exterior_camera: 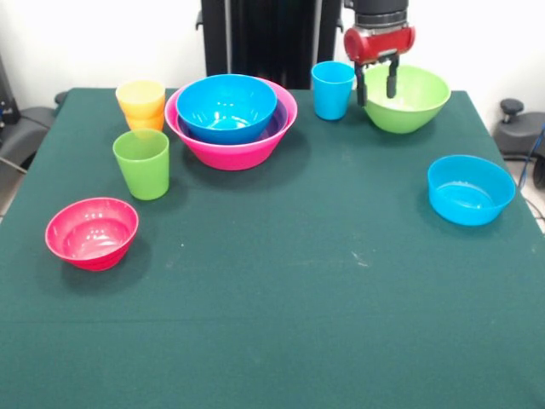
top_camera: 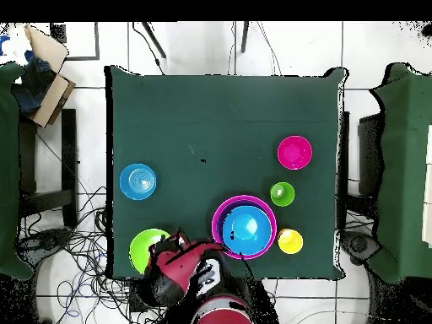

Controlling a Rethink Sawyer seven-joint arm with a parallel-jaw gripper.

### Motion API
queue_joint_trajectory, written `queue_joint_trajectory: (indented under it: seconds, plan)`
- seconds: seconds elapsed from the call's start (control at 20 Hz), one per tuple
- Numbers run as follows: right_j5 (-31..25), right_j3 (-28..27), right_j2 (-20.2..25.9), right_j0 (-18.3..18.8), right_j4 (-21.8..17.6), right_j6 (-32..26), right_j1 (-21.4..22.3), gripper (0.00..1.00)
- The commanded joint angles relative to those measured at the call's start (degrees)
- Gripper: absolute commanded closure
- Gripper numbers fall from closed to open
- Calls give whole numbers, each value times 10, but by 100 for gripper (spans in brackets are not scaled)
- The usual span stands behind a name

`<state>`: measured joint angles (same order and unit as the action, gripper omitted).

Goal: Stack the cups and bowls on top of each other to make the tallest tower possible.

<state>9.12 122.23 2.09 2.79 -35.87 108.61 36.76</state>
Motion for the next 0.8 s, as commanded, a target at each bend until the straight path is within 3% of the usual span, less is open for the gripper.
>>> queue_joint_trajectory:
  seconds: [0.05, 0.3, 0.55, 0.8]
  plan:
    - [16, -82, 2, -22, -23, 26, -62, 0]
    - [29, -122, -41, -69, 4, 36, -103, 0]
    - [34, -133, -43, -75, 1, 41, -122, 0]
    - [33, -115, -42, -74, -9, 43, -113, 0]
